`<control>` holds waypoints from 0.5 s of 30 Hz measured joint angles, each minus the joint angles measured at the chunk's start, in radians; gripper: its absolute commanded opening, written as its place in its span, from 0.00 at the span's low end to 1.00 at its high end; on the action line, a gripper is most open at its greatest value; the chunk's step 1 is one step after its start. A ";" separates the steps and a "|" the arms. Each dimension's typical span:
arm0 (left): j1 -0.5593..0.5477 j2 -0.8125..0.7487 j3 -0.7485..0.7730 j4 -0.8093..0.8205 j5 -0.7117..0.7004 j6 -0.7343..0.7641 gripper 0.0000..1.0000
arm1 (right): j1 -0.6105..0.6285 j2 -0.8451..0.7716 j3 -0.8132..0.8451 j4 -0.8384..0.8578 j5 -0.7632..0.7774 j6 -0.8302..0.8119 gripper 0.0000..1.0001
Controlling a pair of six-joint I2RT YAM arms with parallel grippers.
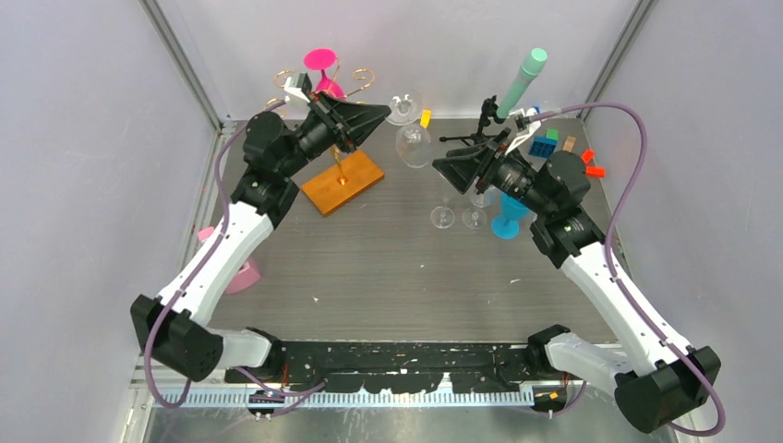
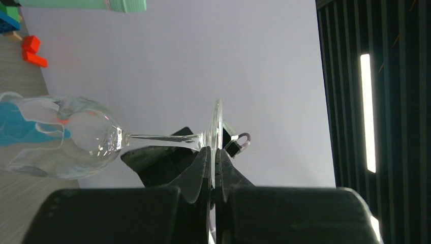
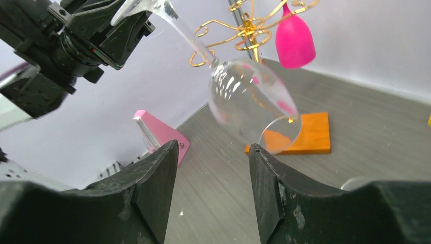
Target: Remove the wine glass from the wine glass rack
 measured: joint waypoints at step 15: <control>-0.016 -0.148 -0.134 -0.142 0.049 -0.005 0.00 | 0.173 0.121 0.037 0.166 -0.082 -0.270 0.61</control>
